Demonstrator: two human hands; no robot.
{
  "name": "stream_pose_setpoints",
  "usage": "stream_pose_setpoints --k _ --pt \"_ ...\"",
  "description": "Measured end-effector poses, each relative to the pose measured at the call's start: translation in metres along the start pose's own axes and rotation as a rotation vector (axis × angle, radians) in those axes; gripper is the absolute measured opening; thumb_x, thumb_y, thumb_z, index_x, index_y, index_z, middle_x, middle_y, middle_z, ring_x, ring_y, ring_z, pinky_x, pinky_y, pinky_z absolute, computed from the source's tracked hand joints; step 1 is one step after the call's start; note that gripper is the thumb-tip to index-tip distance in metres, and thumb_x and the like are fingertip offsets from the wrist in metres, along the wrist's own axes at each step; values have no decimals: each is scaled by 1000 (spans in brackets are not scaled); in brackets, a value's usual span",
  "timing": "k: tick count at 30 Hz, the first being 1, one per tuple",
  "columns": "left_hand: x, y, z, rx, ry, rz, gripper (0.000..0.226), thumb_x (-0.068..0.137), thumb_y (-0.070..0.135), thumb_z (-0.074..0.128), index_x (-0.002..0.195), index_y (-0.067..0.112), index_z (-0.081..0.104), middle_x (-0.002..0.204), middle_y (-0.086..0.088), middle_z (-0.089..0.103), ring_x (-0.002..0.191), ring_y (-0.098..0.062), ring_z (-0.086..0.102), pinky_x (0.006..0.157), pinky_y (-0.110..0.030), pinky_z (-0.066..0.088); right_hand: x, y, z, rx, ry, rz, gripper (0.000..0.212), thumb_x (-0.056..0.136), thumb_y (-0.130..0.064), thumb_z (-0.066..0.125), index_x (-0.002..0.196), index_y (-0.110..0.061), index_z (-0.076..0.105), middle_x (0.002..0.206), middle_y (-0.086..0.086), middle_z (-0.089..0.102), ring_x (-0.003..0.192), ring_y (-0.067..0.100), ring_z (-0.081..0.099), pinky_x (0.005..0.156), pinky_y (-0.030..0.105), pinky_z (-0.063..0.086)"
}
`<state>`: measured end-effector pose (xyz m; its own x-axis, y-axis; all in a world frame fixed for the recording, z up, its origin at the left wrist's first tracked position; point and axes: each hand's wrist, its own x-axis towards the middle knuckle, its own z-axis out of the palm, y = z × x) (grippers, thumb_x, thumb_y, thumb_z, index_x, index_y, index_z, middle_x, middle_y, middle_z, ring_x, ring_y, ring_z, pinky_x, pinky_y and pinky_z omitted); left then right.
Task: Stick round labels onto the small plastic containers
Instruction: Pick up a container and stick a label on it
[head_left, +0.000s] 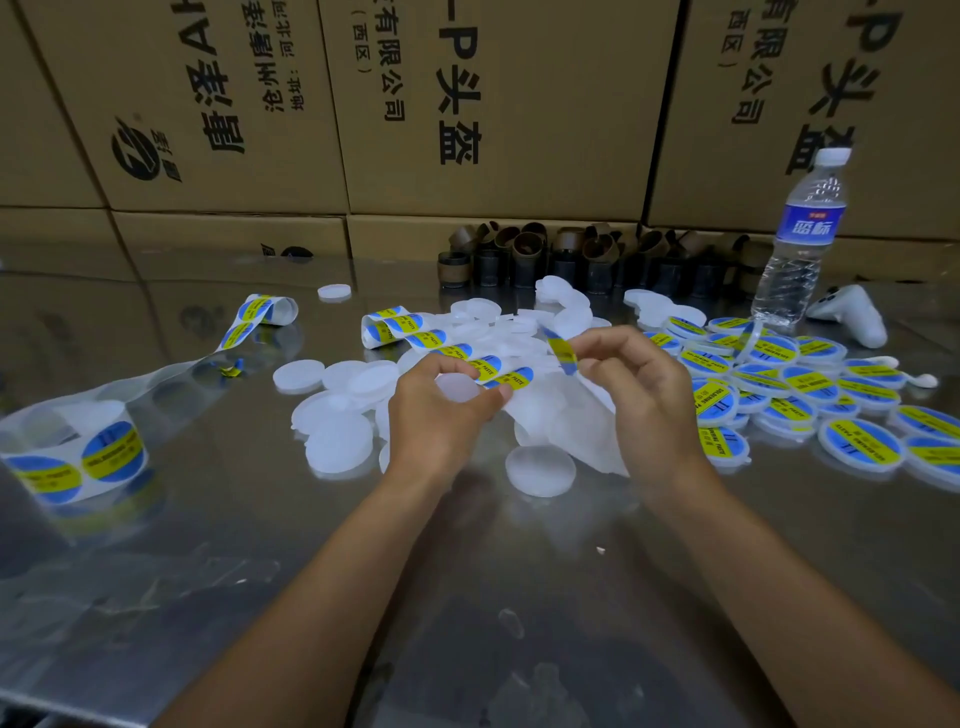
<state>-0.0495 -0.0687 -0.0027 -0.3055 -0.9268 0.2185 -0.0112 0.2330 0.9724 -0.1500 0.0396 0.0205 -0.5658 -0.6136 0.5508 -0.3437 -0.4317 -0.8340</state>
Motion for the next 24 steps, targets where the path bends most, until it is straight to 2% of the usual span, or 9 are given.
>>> stream_pose_setpoints --k 4,7,10,12,14,16,19,22,24 --pt "0 -1 -1 46 -16 58 29 69 18 83 72 23 55 84 -14 68 89 -37 63 81 -46 51 -5 1 5 -8 -137 -38 32 79 7 55 91 -22 63 89 -4 65 90 20 63 78 18 48" --pt "0 -1 -3 41 2 72 27 71 20 82 72 22 55 83 -18 68 83 -39 64 80 -46 52 -7 4 7 -33 -195 30 45 79 11 56 98 -30 62 90 -5 67 93 19 65 77 21 51" --pt "0 2 -7 15 45 80 20 78 23 76 73 16 58 83 -14 70 76 -33 67 77 -45 55 -8 8 4 -68 -219 108 48 81 7 53 109 -33 57 97 5 67 86 19 69 81 22 51" --pt "0 5 -9 -59 92 77 18 85 24 69 76 11 60 75 -8 72 63 -17 69 68 -36 58 -9 10 3 -90 -223 130 53 84 10 47 114 -33 53 100 10 66 82 18 70 83 22 49" --pt "1 10 -11 -164 123 57 19 89 24 63 75 11 60 63 0 70 53 -12 66 55 -24 52 -8 11 3 -90 -215 135 55 84 12 44 113 -34 51 99 10 66 81 19 71 86 27 49" --pt "3 14 -13 -387 39 -32 23 92 26 57 73 13 59 62 -1 70 54 -17 67 48 -18 48 -7 11 3 -63 -203 141 54 84 12 43 110 -33 52 96 10 66 80 21 71 87 29 49" --pt "0 19 -10 -805 -225 -267 30 94 35 50 81 10 57 70 -11 71 59 -23 69 54 -25 56 -5 11 4 -11 -157 128 49 84 13 44 107 -28 56 83 9 65 74 21 70 80 22 50" --pt "-1 15 -4 -881 -360 -371 37 95 41 45 86 7 56 75 -15 71 66 -28 70 64 -32 58 -2 6 3 39 -21 78 42 82 10 50 100 -27 60 69 2 54 65 12 62 71 12 46" --pt "0 13 -1 -884 -400 -399 41 95 44 42 84 7 56 75 -16 70 70 -29 71 69 -32 57 -1 2 3 72 35 71 33 78 -2 57 92 -30 65 69 -1 50 66 9 54 69 10 43"
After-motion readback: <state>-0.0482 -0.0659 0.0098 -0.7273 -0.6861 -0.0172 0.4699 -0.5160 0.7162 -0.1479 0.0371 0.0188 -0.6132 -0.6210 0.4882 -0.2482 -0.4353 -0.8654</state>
